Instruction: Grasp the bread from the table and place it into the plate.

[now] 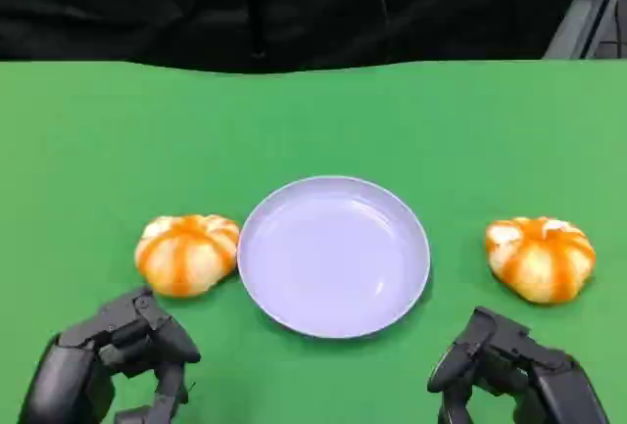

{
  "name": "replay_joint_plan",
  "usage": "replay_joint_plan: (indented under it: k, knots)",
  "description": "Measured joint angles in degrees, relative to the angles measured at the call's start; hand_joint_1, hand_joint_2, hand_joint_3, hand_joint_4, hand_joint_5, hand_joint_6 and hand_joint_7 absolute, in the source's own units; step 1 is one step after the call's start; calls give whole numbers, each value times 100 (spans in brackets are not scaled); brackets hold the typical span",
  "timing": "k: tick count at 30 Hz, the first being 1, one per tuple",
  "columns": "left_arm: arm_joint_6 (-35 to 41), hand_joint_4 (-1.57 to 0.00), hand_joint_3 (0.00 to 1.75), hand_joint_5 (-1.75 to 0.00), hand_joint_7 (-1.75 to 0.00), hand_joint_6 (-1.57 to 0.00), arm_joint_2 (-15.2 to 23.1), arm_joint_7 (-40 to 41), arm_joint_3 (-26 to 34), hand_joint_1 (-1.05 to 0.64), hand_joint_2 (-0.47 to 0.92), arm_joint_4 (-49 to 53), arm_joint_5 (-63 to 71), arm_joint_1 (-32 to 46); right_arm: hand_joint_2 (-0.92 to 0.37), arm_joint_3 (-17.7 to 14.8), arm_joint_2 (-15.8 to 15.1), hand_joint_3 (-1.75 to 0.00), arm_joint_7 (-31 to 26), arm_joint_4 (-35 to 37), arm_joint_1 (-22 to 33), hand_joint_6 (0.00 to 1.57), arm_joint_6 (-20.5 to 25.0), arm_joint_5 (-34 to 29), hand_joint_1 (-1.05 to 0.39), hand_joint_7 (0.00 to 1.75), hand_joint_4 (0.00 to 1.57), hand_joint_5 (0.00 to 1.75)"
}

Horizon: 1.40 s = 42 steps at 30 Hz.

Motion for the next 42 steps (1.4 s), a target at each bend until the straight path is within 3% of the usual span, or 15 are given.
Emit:
replay_joint_plan:
  k: [13,15,17,20,21,22,24,26,29,33,35,42]
  knots:
    - [-12,-80,136,-170,-143,-77,47,0,1,-8,36,11,10,-6,-36,-16,-7,-138,2,19,-42,66,0,3,0,150,65,172]
    - [-17,-77,132,-161,-134,-73,58,0,2,-9,36,19,13,-11,-35,-16,-7,-138,2,20,-46,66,-1,0,1,150,65,171]
    - [-44,-74,119,-139,-106,-65,61,2,11,-11,41,28,36,-19,-35,-13,-4,-140,0,21,-53,66,-1,-2,1,151,66,172]
    - [-175,-73,113,-131,-96,-64,73,21,41,-12,43,44,179,-53,-34,6,7,-141,-1,23,-72,66,0,-3,1,151,66,172]
    - [-207,-62,76,-113,-73,-50,74,26,47,-22,59,48,226,-63,-34,9,9,-142,-1,23,-78,66,0,-3,1,151,66,172]
    - [-224,-57,49,-104,-59,-47,96,141,54,-28,72,45,524,-82,-35,8,12,-142,-4,24,-81,66,0,-3,2,151,65,172]
    - [-183,-43,17,-90,-38,-40,234,462,70,-38,86,10,1402,-150,-35,9,17,-142,-7,24,-86,66,0,-3,2,151,65,172]
    - [4,-29,9,-79,-25,-33,406,761,76,-53,91,-109,2307,-248,-33,7,19,-143,-10,25,-85,66,0,-1,1,152,65,173]
    - [650,-21,5,-69,-16,-32,635,1009,-44,-57,92,-412,3724,-438,-33,9,26,-144,-12,36,-107,66,0,1,0,152,65,174]
    - [1363,-20,3,-67,-13,-33,797,1107,-344,-58,92,-552,4875,-935,-33,11,40,-143,-13,55,-128,65,1,8,0,152,64,174]
    - [1530,-19,2,-77,-11,-33,836,1167,-506,-57,92,-507,5194,-1212,-33,11,43,-142,-15,62,-135,65,0,8,0,152,65,174]
    - [2134,-7,0,-91,-8,-32,1035,1344,-1161,-55,91,471,6058,-2180,-34,47,58,-139,-27,74,-136,66,11,13,-3,152,64,174]
